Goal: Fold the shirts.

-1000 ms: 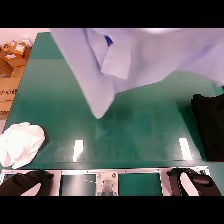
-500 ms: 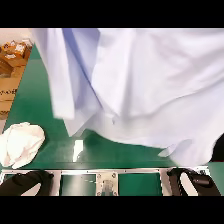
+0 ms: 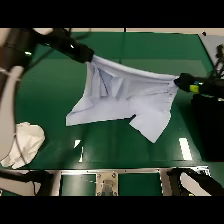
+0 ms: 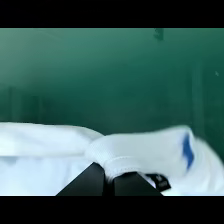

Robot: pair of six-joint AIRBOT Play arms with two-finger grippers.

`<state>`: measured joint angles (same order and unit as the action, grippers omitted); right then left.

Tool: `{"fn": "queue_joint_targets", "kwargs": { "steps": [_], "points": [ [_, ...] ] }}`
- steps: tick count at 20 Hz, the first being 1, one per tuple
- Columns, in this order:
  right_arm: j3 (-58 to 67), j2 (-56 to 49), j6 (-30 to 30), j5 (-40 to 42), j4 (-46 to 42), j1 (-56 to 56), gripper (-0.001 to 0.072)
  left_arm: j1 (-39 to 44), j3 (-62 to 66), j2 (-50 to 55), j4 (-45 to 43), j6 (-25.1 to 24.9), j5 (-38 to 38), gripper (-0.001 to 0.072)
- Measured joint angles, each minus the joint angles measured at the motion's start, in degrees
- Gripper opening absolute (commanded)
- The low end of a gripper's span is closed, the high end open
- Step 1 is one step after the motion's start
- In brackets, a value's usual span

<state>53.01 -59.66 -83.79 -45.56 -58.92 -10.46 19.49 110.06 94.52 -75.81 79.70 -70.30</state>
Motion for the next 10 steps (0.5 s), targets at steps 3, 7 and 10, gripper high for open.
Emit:
{"fn": "queue_joint_targets", "kwargs": {
  "steps": [3,7,10],
  "points": [
    [-0.74,-9.64,0.26,4.85,-0.20,-0.22,0.0342,-0.02,-0.07,7.98,1.22,-0.24,2.67,0.0263],
    [2.60,-14.62,0.39,3.76,-0.52,-4.35,0.0307,-2.27,3.89,11.54,1.68,0.11,-0.31,0.0530],
    [4.31,-14.14,0.42,-2.95,-1.70,-11.56,0.0258,-7.87,7.50,11.69,2.19,0.37,-7.85,0.0529]
  ]
}}
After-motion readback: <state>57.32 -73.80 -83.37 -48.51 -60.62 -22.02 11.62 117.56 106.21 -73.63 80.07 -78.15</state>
